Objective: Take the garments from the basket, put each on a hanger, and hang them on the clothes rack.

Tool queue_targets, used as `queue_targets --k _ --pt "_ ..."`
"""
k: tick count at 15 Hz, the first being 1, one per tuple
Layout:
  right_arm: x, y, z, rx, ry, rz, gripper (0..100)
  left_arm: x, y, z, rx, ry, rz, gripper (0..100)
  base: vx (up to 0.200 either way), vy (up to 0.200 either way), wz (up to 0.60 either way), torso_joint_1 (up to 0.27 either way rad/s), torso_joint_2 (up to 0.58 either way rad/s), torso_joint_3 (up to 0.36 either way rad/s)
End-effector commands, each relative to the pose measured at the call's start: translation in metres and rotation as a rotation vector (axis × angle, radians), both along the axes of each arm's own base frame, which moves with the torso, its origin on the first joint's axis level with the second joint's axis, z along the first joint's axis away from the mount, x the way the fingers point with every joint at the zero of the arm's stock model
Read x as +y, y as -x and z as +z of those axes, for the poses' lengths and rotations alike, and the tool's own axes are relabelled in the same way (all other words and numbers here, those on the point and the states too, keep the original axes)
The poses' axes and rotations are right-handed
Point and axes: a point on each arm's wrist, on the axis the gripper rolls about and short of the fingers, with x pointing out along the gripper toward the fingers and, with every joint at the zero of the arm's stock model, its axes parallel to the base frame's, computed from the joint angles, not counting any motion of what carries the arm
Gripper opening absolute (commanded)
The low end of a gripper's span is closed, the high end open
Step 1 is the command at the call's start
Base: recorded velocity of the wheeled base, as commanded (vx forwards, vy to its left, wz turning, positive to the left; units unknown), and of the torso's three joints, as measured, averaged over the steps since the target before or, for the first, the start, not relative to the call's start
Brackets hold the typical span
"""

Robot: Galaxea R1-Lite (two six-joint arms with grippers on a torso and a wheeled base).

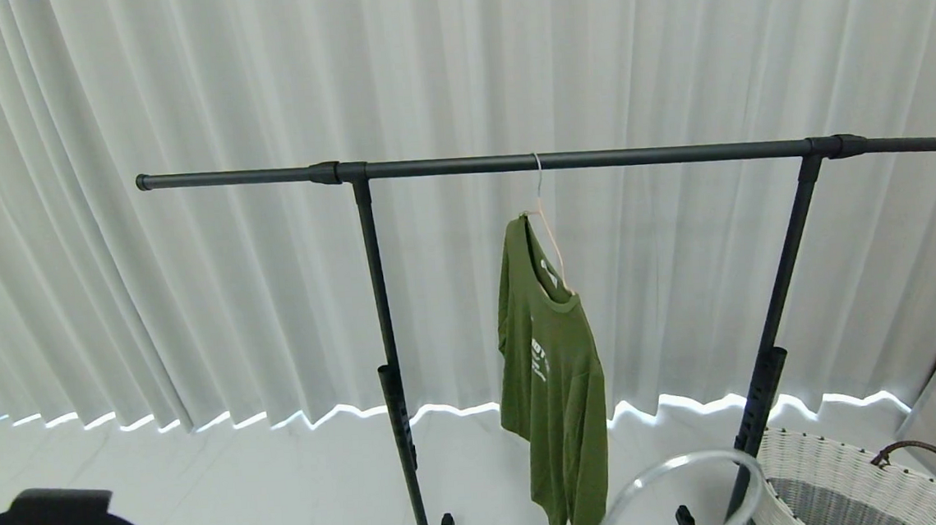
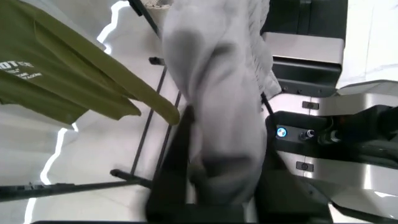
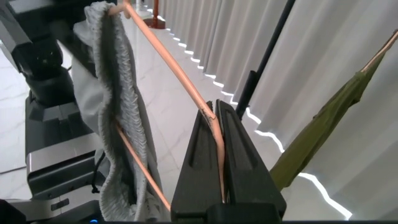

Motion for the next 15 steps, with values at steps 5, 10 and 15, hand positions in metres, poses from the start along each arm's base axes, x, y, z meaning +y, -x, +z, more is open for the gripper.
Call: queue_targets --k 5,10,15 --pt "-0.004 0.002 0.005 -0.008 -0.04 0.004 0 -0.001 -0.001 -0.001 0.002 -0.006 0.001 0 0.0 0.0 0.0 0.0 0.0 0.0" --pt "-0.006 0.003 0.001 0.003 -0.013 0.003 100 0.004 -0.009 -0.003 -0.006 -0.017 0.064 0 0.0 0.0 0.0 0.0 0.0 0.0" --pt "-0.005 0.002 -0.001 0.009 0.003 0.002 100 0.008 -0.013 -0.015 -0.086 -0.111 0.23 0 0.0 0.0 0.0 0.0 0.0 0.0"
